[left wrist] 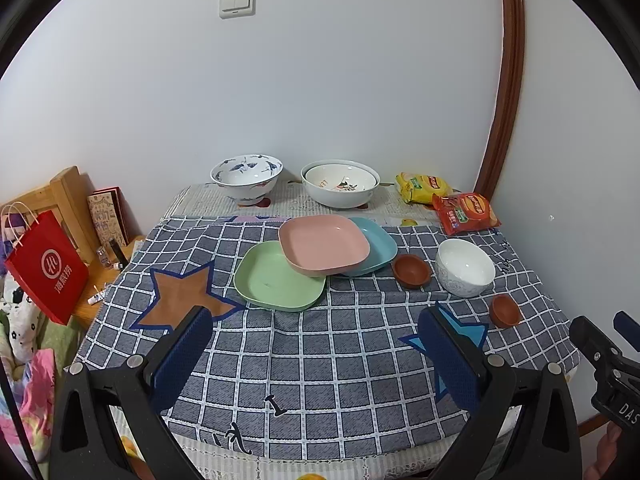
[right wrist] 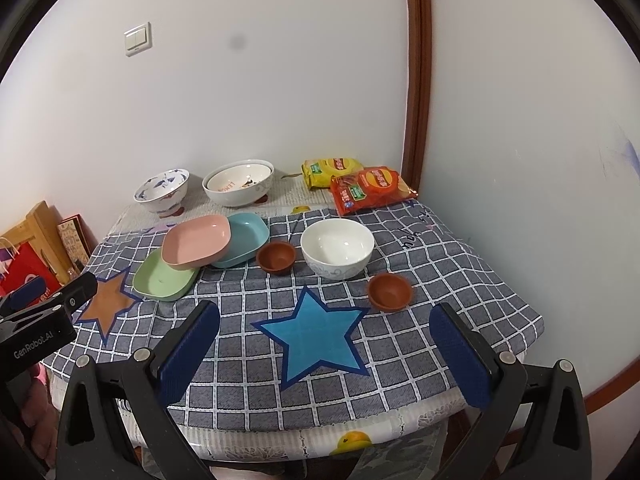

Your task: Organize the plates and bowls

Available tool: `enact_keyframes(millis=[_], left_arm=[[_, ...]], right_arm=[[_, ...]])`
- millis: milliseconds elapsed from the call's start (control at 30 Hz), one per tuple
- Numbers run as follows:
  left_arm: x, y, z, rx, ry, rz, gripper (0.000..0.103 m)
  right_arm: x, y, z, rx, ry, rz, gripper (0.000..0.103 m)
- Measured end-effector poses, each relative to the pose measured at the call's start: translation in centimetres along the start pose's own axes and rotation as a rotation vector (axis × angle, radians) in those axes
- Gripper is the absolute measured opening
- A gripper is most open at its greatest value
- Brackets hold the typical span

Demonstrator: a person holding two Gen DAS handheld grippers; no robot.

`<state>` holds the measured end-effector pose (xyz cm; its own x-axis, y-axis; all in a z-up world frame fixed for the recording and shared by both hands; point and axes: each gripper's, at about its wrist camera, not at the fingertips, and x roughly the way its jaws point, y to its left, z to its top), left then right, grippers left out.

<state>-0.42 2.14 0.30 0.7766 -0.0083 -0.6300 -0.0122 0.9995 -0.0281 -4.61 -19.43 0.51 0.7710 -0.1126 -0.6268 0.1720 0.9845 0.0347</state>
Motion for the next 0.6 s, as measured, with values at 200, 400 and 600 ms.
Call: enact_keyframes(millis=[200,400,600], left_arm=[[-0.02,0.15,-0.10,-0.005,0.001,0.000,0.103],[-0.20,0.18,0.01,-0.003,-0.007,0.001,0.103],[-0.13,0.32,0.11,-0.004,-0.007,0.000,0.103]], right_arm=[[-0.07,0.36,-0.13,-0.011,-0.007,0.003,0.103],[-0.11,0.47,-0.16,-0.008,-0.017,0.022,0.103],[-0.17,0.91,-0.12,-0.027,-0.029,0.024,0.103]])
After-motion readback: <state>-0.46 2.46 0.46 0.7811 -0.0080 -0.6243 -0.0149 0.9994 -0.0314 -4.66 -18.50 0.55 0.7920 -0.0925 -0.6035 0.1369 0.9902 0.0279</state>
